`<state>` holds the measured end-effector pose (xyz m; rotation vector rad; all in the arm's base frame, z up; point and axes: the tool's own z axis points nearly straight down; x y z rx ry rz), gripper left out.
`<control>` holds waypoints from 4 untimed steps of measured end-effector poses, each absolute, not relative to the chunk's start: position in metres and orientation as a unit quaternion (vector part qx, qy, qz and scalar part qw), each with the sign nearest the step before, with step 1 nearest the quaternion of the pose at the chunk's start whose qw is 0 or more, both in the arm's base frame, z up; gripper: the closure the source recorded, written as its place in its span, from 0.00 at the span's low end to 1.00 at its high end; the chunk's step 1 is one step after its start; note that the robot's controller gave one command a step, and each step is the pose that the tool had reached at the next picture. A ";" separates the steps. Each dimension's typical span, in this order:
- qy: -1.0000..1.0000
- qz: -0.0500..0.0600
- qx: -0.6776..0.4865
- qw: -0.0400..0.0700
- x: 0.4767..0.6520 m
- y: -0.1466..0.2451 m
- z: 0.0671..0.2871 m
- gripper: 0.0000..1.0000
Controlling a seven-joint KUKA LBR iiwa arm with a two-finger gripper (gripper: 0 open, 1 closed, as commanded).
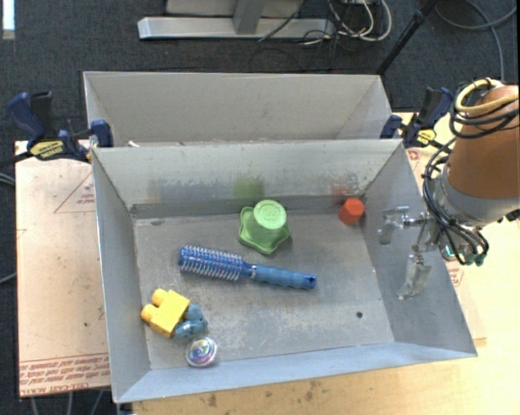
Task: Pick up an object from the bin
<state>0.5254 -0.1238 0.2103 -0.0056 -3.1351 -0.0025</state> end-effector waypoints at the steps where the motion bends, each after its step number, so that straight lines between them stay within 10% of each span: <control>1: -0.999 -0.002 0.038 0.004 0.499 -0.074 0.093 0.00; 2: -0.998 -0.001 0.056 -0.005 0.601 -0.033 0.099 0.00; 3: -1.000 -0.002 0.031 0.002 0.567 0.035 0.068 0.00; 4: -1.000 -0.001 0.029 -0.001 0.569 0.030 0.071 1.00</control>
Offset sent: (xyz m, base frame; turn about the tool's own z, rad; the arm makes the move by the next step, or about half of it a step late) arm -0.0245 0.0473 -0.1119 -0.0756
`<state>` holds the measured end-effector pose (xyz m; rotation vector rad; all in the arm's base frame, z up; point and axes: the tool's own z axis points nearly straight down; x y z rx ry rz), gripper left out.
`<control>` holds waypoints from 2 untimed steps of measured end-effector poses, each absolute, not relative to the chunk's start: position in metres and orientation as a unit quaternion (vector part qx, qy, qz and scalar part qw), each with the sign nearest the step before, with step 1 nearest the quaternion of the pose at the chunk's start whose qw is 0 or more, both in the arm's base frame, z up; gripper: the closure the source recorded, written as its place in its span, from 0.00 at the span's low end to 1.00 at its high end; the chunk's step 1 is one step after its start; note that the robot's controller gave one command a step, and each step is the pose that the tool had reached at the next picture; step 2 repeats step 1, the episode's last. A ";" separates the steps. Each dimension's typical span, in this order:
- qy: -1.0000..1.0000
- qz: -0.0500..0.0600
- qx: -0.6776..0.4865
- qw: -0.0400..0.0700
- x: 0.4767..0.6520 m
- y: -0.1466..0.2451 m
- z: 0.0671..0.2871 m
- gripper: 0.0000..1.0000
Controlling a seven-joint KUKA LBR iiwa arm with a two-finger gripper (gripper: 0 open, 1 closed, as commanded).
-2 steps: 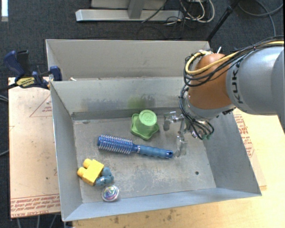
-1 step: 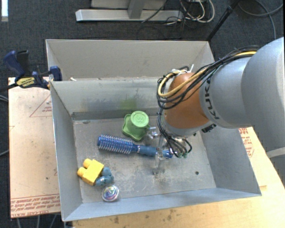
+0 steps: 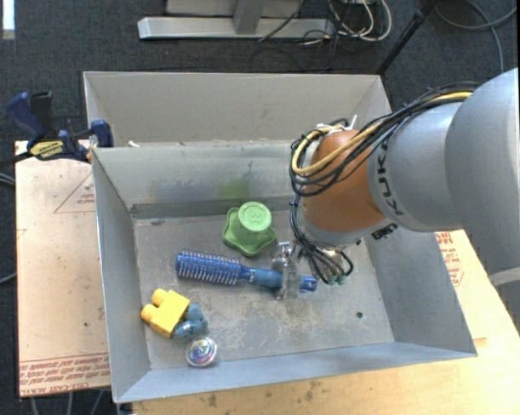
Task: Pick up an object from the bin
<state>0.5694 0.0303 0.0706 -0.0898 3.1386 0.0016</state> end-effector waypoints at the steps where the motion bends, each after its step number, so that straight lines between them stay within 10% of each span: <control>1: 1.000 0.001 -0.008 0.005 0.562 0.044 0.230 1.00; 2: 1.000 0.001 -0.008 0.005 0.562 0.044 0.230 1.00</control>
Offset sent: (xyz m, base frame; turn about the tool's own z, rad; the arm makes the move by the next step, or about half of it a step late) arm -0.0094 0.0122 0.1553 0.0432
